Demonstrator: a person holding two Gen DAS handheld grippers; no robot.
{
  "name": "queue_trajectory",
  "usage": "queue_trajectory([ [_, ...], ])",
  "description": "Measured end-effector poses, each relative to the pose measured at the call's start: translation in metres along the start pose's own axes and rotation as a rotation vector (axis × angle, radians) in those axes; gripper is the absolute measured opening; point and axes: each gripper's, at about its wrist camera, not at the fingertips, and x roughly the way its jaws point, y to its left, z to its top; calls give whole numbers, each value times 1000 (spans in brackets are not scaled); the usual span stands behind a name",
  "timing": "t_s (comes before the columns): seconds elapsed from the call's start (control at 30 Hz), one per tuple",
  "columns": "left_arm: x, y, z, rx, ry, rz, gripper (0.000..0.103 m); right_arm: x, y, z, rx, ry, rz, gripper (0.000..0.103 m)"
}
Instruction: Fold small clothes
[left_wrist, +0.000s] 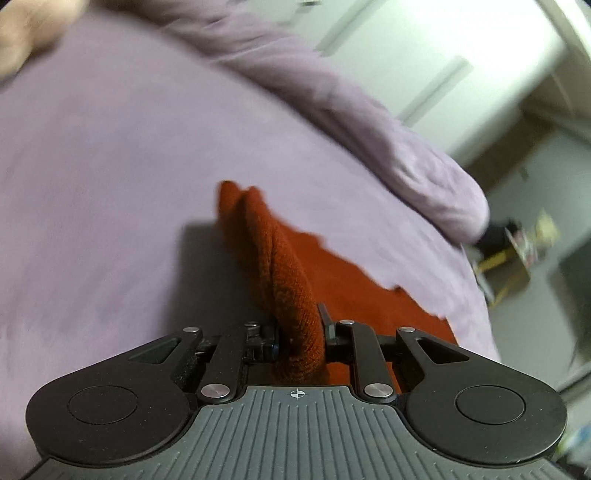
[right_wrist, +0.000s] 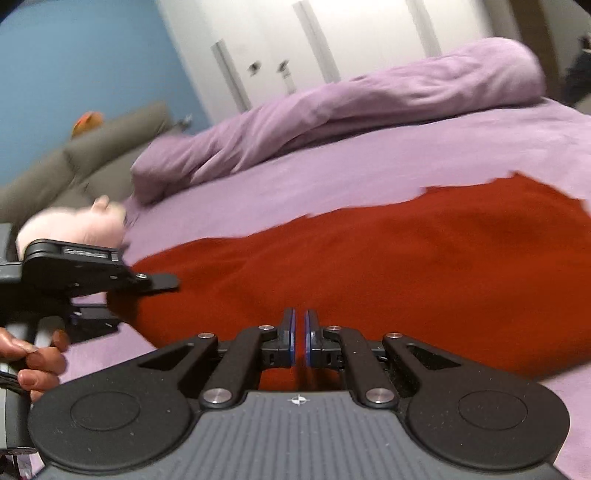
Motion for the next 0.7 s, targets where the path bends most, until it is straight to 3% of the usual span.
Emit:
queue_trajectory([
  [0.13, 7, -72, -11, 231, 6, -43, 20, -34, -37, 0, 87, -54, -73, 4],
  [0.3, 51, -126, -50, 381, 96, -48, 20, -62, -70, 1, 160, -106, -154, 5],
  [0.4, 76, -133, -74, 411, 165, -23, 22, -69, -82, 1, 178, -105, -169, 5],
  [0.47, 77, -132, -87, 443, 158, -26, 27, -71, -86, 1, 179, -102, -175, 5],
  [0.57, 62, -129, -91, 514, 158, -106, 52, -72, -90, 1, 178, -92, -179, 5],
  [0.7, 31, -118, -95, 519, 210, -183, 54, -70, -87, 8, 180, -79, -158, 5],
])
